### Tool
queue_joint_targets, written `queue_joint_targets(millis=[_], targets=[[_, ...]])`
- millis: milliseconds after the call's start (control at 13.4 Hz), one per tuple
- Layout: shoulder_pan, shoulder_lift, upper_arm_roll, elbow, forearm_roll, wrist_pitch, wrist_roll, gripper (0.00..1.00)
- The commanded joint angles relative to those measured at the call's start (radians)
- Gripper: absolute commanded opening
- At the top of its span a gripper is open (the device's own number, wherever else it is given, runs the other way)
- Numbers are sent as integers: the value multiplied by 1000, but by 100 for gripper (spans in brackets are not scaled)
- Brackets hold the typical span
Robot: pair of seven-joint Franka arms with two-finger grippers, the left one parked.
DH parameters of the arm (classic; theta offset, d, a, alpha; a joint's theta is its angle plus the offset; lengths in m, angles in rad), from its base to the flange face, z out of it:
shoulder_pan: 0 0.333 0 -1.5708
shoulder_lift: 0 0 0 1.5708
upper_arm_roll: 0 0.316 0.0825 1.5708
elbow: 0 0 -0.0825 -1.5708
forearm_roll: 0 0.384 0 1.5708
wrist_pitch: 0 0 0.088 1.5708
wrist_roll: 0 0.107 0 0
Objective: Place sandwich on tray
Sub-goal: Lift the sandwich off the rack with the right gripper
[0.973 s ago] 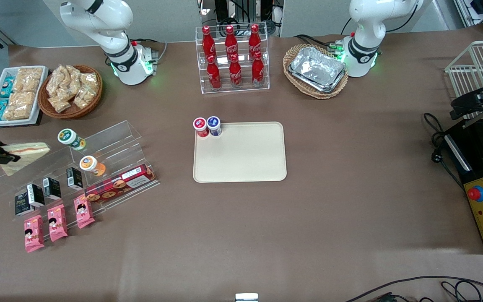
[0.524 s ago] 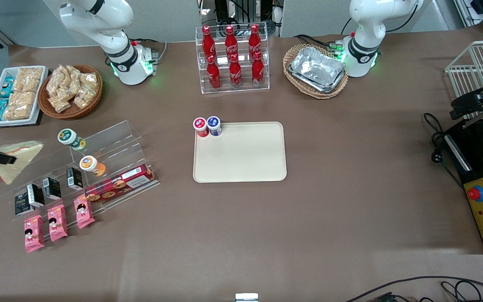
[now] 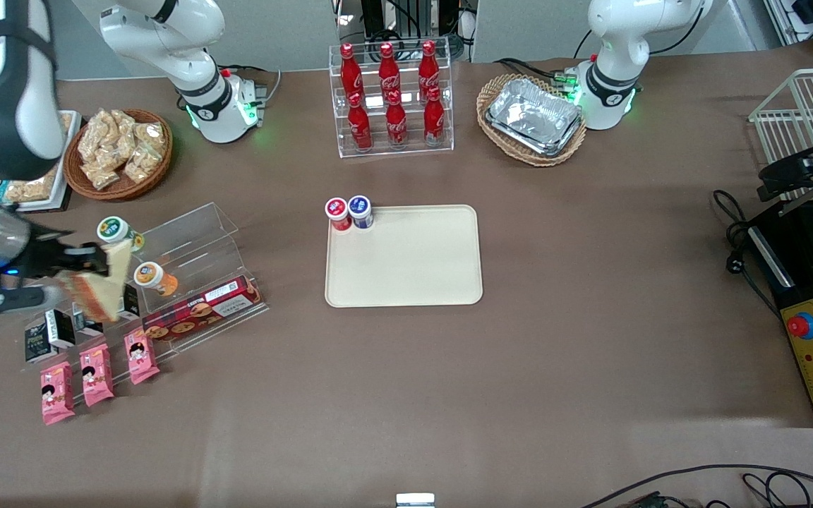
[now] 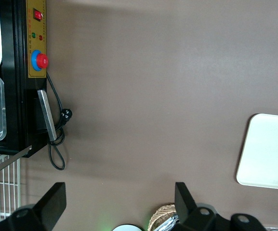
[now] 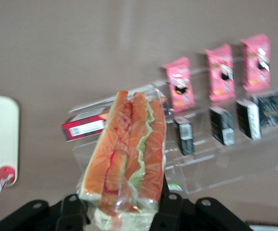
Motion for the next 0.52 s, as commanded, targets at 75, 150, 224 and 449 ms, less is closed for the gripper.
queue_joint_targets(millis=[75,150,224,449], targets=[[-6,17,198,26,-14,-15,-152,52],[-6,28,258,26,-14,-7,-151,52],[-3,40,314,26,-14,19,-152,52],[54,103,401,26,-13,103,-241,52]])
